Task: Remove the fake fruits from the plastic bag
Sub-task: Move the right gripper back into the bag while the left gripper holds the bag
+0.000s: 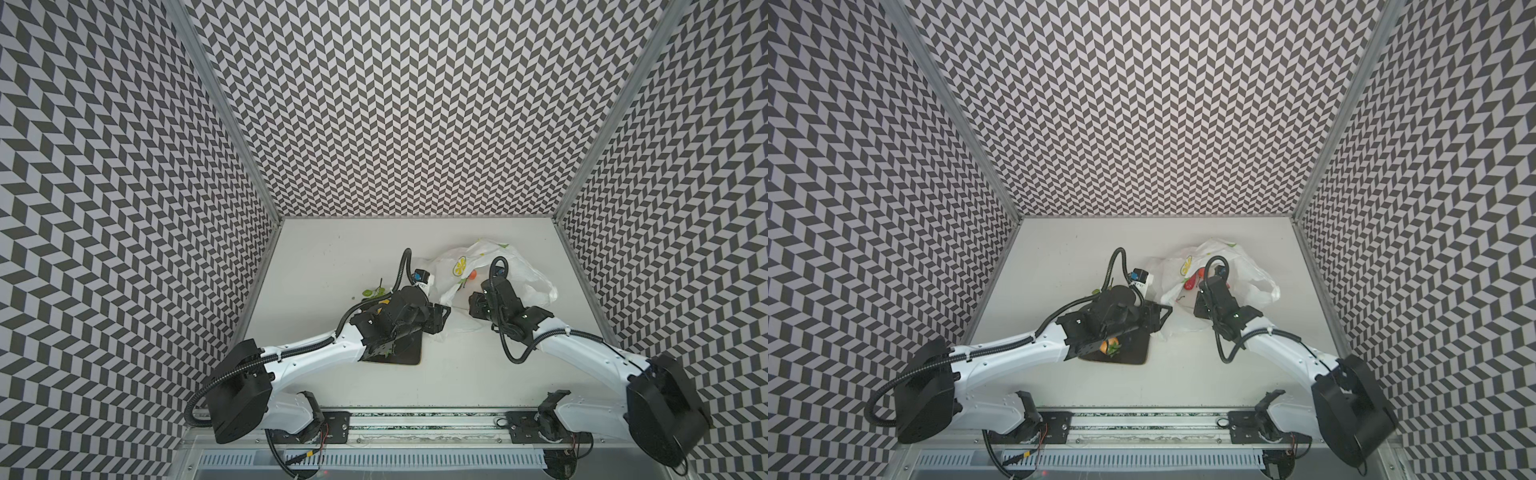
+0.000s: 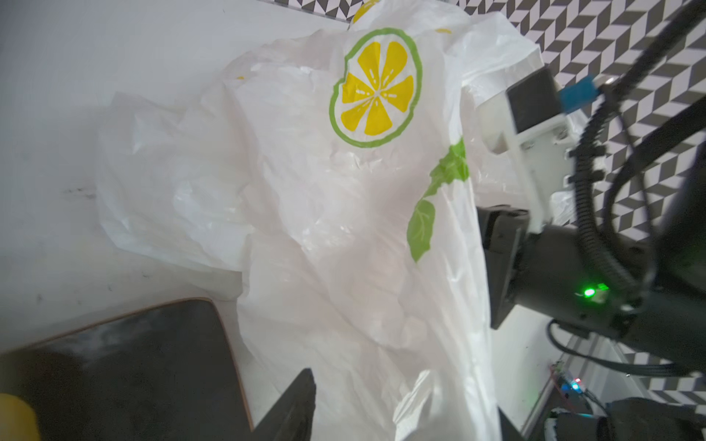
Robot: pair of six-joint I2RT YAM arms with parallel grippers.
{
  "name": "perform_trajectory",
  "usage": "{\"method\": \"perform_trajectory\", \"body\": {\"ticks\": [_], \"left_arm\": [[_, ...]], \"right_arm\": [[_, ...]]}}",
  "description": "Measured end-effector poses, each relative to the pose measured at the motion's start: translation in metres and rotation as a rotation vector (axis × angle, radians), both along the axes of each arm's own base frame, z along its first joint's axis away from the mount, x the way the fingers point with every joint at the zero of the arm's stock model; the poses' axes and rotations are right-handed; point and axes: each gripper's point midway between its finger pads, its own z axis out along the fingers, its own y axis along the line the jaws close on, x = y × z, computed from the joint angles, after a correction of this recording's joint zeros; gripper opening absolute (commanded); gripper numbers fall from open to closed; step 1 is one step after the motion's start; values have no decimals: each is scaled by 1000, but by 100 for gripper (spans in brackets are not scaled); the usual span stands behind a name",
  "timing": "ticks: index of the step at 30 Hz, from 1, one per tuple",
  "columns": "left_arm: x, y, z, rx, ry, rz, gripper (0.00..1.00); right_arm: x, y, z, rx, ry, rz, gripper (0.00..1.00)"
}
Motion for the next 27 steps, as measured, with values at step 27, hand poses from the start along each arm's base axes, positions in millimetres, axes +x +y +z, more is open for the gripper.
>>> {"method": "perform_trajectory", "body": {"ticks": [27], "left_arm": [[-15, 4, -47, -54, 70, -32, 0]], "right_arm": [[6, -17, 29, 93, -88, -117, 57]]}}
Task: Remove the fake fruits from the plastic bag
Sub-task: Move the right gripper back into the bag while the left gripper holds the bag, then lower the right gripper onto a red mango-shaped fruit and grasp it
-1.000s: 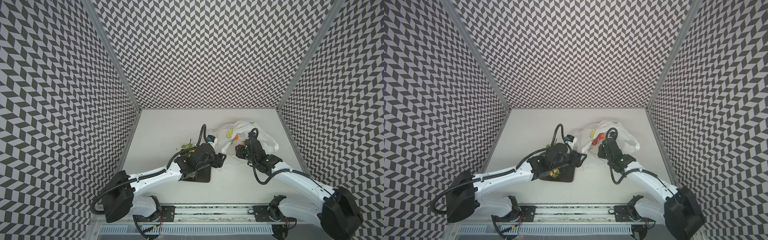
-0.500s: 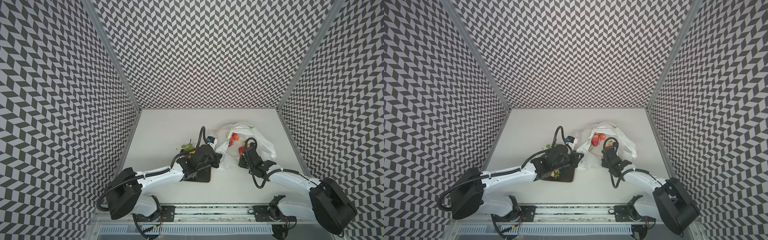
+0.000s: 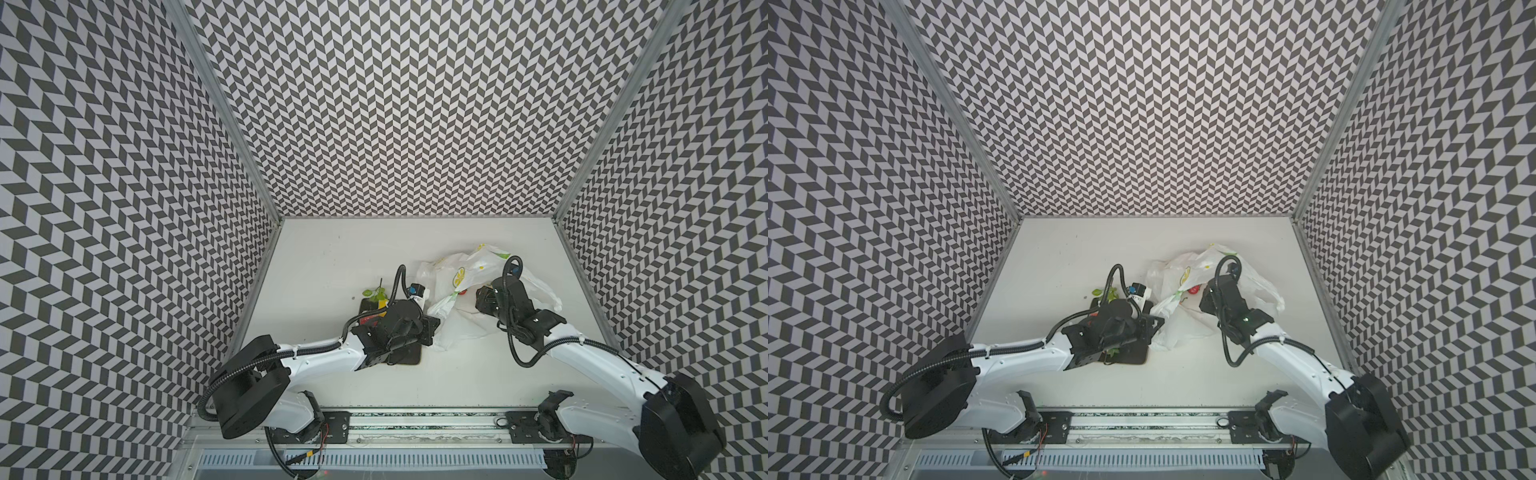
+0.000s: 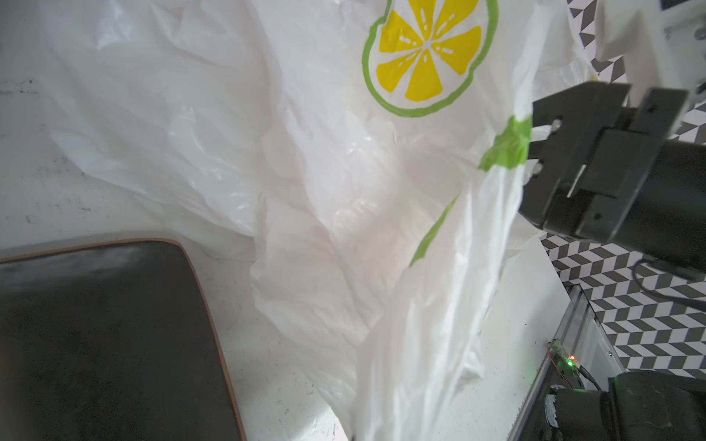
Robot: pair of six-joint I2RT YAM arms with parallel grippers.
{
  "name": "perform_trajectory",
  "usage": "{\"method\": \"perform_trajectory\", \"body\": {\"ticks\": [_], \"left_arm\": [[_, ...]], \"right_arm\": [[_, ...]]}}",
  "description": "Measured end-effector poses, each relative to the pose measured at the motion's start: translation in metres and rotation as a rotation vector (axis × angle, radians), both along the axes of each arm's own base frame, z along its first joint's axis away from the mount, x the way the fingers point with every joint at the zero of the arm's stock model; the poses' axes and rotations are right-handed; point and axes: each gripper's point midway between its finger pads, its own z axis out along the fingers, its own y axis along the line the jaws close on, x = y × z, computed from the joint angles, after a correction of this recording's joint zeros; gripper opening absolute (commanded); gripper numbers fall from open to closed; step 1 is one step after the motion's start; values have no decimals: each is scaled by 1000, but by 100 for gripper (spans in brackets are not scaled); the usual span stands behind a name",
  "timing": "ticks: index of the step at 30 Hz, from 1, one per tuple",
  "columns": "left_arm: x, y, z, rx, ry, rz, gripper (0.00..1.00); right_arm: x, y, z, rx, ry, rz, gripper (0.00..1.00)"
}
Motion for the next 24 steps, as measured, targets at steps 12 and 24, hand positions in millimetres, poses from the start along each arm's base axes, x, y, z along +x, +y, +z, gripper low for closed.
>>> {"method": "perform_trajectory", "body": {"ticks": [12, 24], "left_arm": [[1, -1, 10, -30, -16, 2, 0], [14, 10, 23, -56, -37, 42, 0]], "right_arm": [[28, -10, -45, -212, 101, -10, 60], [35, -22, -68, -383, 181, 80, 71]]}}
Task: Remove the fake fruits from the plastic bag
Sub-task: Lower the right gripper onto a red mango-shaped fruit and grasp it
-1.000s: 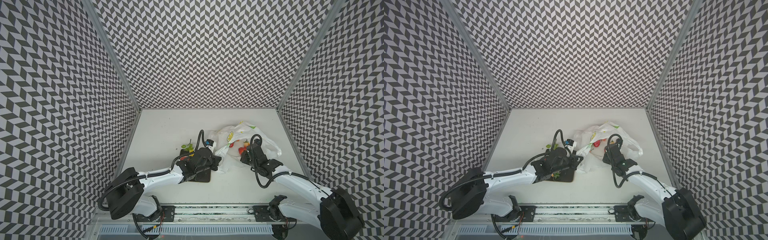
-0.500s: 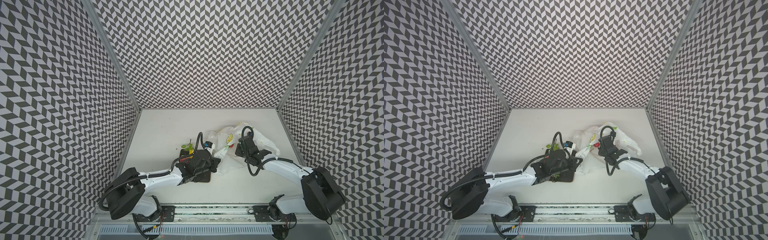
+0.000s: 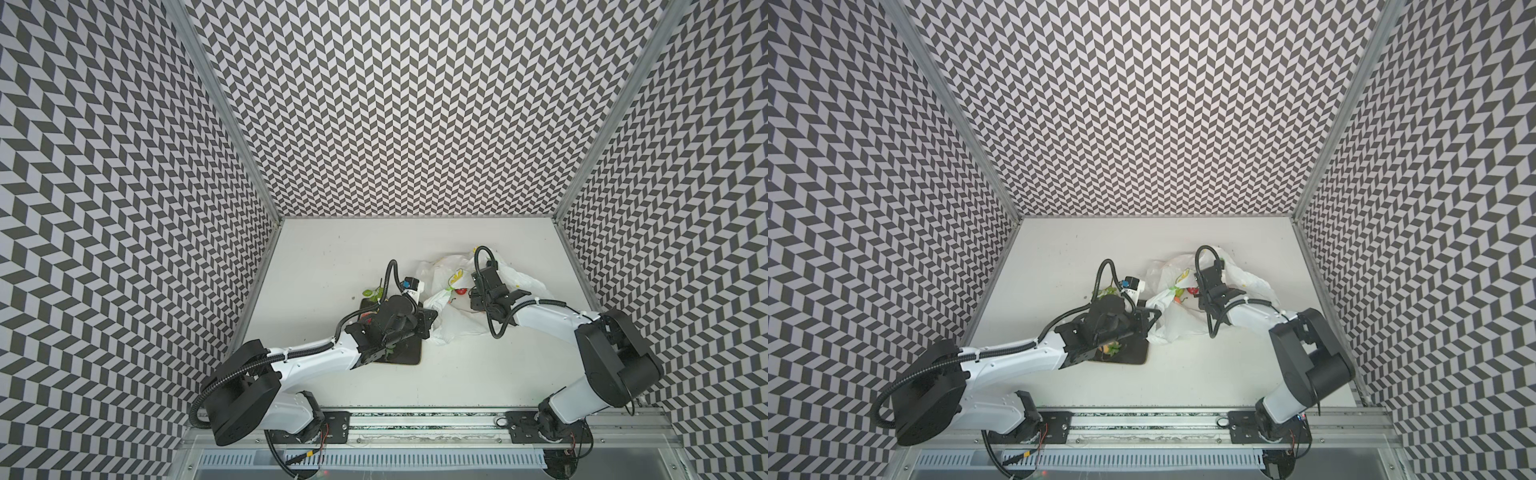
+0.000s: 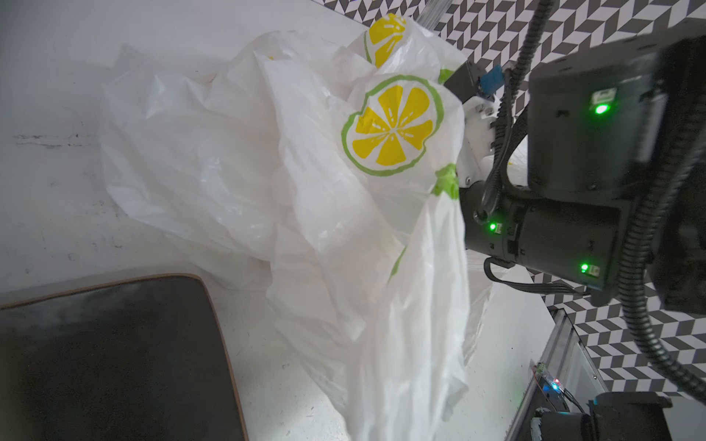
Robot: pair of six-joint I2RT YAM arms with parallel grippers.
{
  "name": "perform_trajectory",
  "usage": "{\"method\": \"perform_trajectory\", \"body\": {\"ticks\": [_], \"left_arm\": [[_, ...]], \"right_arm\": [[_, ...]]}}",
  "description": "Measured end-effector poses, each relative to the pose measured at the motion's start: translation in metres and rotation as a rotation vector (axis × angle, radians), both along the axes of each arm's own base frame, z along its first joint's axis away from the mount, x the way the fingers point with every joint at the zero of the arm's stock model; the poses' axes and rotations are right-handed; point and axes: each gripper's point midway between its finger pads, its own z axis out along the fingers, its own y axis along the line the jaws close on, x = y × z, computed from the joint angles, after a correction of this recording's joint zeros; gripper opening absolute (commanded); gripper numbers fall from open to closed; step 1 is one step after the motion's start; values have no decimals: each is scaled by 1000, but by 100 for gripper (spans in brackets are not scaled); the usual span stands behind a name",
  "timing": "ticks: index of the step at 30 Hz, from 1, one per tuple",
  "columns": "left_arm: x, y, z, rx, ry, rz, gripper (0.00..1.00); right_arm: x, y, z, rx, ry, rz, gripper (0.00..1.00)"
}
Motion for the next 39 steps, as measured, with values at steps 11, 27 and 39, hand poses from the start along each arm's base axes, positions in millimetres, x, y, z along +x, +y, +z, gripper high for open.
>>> {"method": "perform_trajectory", "body": {"ticks": [11, 27, 39], "left_arm": [[1, 1, 0, 1, 0, 4, 0], [0, 4, -6, 24, 13, 3, 0], [1, 6, -8, 35, 17, 11, 0]], "right_arm": [[-8, 21, -20, 56, 100, 106, 73], [-5, 40, -24, 130, 116, 170, 60], [-1, 42, 11, 174, 25, 166, 51]]}}
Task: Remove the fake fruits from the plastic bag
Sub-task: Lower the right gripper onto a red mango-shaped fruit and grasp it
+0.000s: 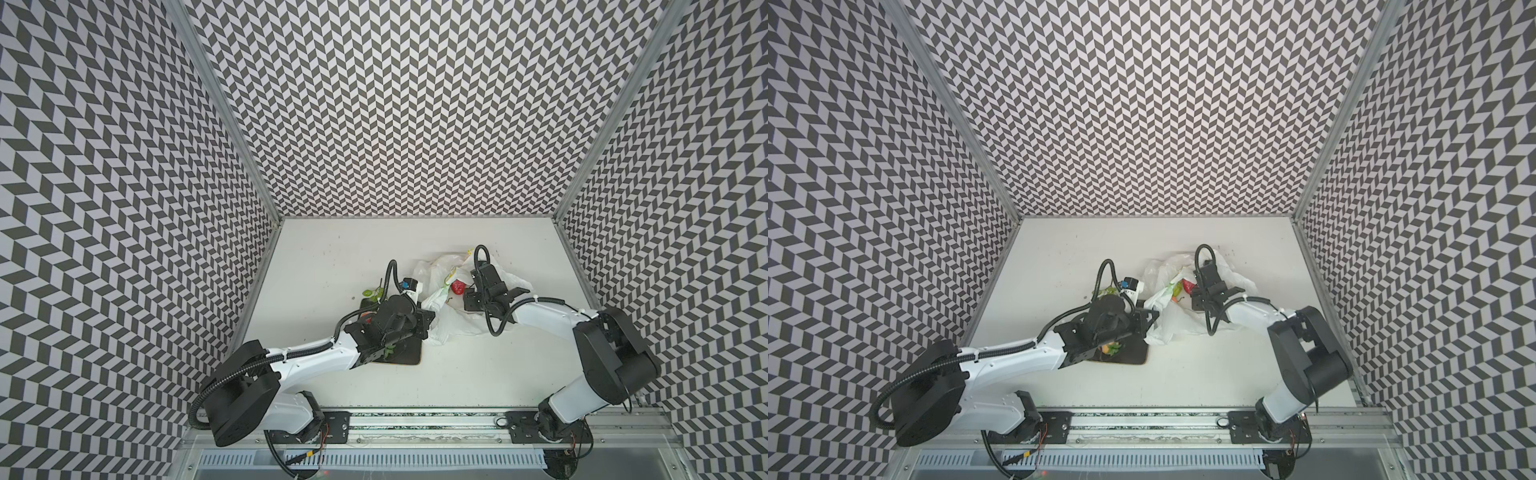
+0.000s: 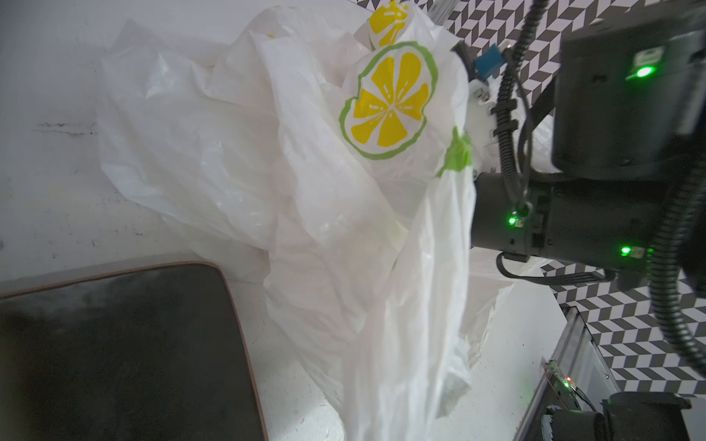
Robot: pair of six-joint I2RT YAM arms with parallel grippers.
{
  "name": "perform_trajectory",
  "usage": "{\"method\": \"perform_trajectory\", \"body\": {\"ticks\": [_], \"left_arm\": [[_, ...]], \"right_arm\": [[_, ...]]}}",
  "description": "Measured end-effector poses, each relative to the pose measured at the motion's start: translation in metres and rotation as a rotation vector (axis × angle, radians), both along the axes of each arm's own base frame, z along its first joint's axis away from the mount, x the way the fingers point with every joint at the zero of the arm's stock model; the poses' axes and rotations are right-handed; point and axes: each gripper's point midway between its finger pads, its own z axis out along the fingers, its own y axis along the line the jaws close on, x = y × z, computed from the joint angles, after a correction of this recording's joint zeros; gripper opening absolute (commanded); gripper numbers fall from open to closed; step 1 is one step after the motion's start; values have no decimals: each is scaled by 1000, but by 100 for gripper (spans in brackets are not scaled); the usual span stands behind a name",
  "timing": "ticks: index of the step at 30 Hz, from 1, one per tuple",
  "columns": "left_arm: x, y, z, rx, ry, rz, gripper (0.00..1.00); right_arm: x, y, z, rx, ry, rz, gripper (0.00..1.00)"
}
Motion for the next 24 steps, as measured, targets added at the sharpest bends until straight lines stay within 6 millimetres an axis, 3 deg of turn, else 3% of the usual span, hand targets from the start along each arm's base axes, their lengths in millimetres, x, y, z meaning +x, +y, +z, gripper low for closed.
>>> {"method": "perform_trajectory", "body": {"ticks": [7, 19, 24], "left_arm": [[1, 0, -1, 0, 3, 6, 0], [7, 2, -11, 11, 27, 37, 0], [11, 3, -14, 15, 31, 47, 2]], "right_arm": [[-8, 1, 44, 89, -92, -3, 45], [-60, -6, 74, 234, -98, 2, 45], [-83, 0, 90, 287, -105, 32, 46]]}}
